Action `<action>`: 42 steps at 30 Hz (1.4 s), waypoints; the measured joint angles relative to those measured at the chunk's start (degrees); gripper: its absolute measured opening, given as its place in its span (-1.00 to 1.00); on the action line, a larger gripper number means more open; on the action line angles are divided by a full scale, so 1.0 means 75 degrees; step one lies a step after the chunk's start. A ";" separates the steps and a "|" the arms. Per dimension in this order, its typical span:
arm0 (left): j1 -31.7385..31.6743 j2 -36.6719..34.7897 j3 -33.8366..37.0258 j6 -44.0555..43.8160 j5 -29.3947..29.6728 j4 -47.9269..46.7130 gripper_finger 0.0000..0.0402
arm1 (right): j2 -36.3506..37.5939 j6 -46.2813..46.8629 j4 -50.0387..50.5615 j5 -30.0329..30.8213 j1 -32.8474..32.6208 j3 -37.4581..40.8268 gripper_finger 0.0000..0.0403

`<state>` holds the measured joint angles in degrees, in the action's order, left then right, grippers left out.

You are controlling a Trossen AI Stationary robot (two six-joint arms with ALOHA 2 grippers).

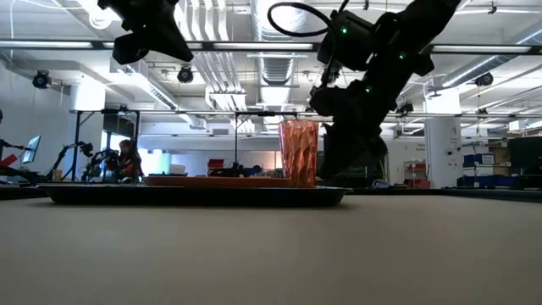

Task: Pick and place plate/cup/fork/spoon on tray
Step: Move the black tray to the center of the table

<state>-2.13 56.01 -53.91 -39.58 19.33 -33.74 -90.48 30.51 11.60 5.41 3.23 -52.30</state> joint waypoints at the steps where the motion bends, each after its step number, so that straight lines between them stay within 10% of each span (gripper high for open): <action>1: 0.0000 0.0000 0.0000 -0.0003 0.0000 0.0000 -1.00 | 0.0000 0.0050 -0.0005 -0.0056 0.0015 0.0058 -0.96; 25: 0.0000 0.0000 0.0006 -0.0005 -0.0003 0.0017 -1.00 | -0.0038 0.0989 -0.0383 -0.0338 -0.0818 0.0777 -0.96; 42: 0.0001 0.0000 0.0026 -0.0005 -0.0023 0.0020 -1.00 | 0.0819 0.2228 0.2124 -0.0395 -0.2289 0.0825 -0.96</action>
<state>-2.12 56.01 -53.72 -39.62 19.16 -33.59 -84.33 47.22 27.52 2.45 -13.93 -46.12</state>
